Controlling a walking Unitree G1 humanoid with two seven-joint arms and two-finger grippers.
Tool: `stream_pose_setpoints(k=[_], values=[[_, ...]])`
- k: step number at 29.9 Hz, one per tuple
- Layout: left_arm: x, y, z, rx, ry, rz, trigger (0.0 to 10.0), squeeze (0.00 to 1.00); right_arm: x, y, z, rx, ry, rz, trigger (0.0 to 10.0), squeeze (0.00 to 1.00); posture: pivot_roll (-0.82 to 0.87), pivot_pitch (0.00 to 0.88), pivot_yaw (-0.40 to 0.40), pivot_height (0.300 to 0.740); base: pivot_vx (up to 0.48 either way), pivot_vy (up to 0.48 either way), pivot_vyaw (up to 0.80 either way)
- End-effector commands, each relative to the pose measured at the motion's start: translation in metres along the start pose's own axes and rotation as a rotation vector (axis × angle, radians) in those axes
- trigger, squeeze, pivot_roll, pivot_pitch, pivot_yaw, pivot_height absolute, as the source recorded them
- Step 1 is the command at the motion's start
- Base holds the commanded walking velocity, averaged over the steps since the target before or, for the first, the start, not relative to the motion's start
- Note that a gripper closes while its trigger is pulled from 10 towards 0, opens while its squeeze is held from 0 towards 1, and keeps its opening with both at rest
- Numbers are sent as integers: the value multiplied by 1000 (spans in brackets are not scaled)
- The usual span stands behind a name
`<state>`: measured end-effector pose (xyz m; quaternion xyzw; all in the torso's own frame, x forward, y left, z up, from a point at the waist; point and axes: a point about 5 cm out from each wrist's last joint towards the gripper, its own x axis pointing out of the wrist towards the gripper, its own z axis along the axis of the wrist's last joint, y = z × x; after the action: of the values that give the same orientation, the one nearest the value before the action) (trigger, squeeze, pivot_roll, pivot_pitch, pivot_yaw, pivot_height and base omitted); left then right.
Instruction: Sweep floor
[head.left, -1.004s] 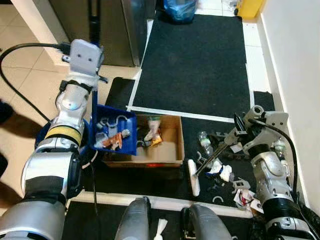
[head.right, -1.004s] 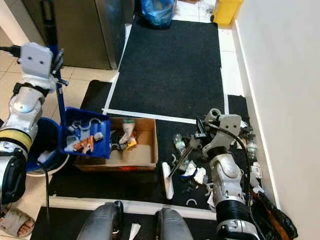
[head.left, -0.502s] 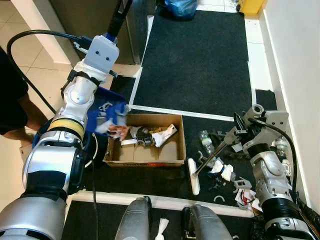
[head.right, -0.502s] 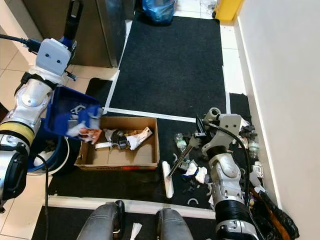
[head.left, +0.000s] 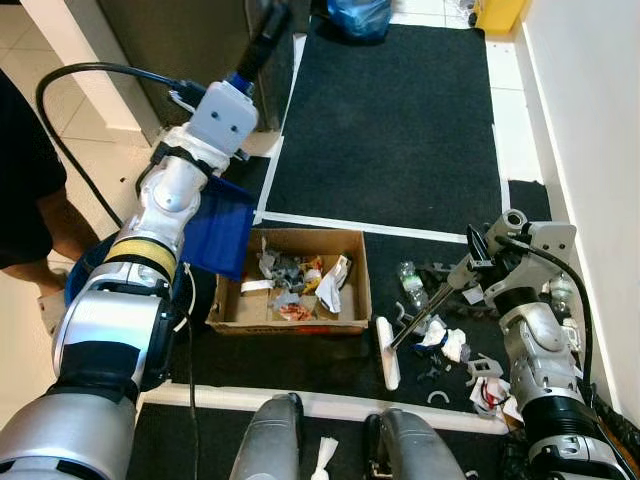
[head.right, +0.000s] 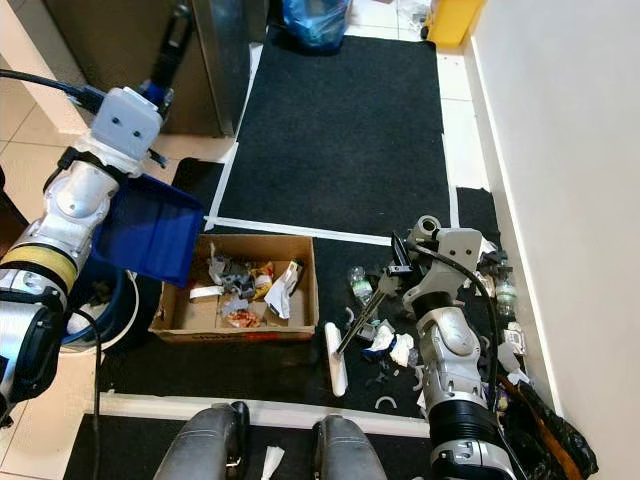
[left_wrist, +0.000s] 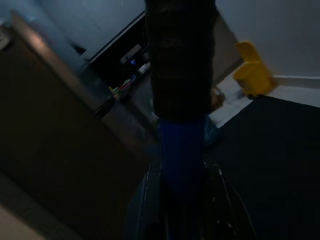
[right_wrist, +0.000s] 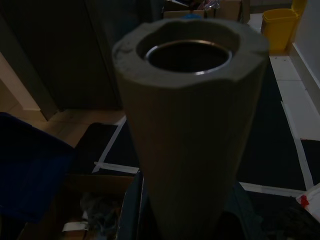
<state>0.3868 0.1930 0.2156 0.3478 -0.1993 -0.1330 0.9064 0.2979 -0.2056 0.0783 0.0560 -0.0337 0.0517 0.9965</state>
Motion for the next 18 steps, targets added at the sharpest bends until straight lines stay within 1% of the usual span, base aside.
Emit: stream_pose_setpoints(k=[1, 2, 3, 5, 6, 8, 12, 13, 15, 16, 17, 18], values=[[9, -1, 15, 51, -77, -27, 10000, 0, -3, 1, -7, 19, 31, -7, 10000, 0, 66, 147, 29, 740, 0, 0, 0], [9, -1, 15, 51, -77, -27, 10000, 0, -3, 1, -7, 19, 31, -7, 10000, 0, 66, 147, 29, 740, 0, 0, 0], [9, -4, 16, 74, -85, -46, 10000, 0, -2, 1, -7, 19, 31, -6, 10000, 0, 65, 144, 30, 740, 0, 0, 0], [10, -6, 17, 67, -89, -49, 10000, 0, -1, 2, -7, 19, 30, -4, 10000, 0, 66, 138, 29, 740, 0, 0, 0], [11, -10, 19, 66, -100, -66, 10000, 0, 0, 2, -6, 20, 28, -2, 10000, 0, 66, 135, 30, 740, 0, 0, 0], [11, -11, 19, 72, -103, -72, 10000, 0, 1, 3, -6, 20, 27, -2, 10000, 0, 65, 134, 30, 740, 0, 0, 0], [12, -13, 19, 20, -102, -63, 10000, 0, 1, 3, -6, 19, 27, -2, 10000, 0, 65, 134, 30, 740, 0, 0, 0], [12, -13, 18, -26, -92, -46, 10000, 0, 1, 3, -6, 18, 28, -2, 10000, 0, 67, 132, 31, 740, 0, 0, 0], [11, -10, 11, -177, -52, 7, 10000, 0, 2, 3, -7, 10, 34, -4, 10000, 0, 67, 128, 32, 740, 0, 0, 0], [10, -9, 9, -232, -38, 22, 10000, 0, 2, 3, -7, 6, 37, -5, 10000, 0, 67, 128, 32, 740, 0, 0, 0], [9, -8, 7, -269, -30, 32, 10000, 0, 2, 3, -7, 3, 39, -6, 10000, 0, 67, 128, 32, 740, 0, 0, 0], [8, -6, 3, -349, -13, 65, 10000, 0, 3, 2, -7, -4, 42, -10, 10000, 0, 68, 124, 31, 740, 0, 0, 0]])
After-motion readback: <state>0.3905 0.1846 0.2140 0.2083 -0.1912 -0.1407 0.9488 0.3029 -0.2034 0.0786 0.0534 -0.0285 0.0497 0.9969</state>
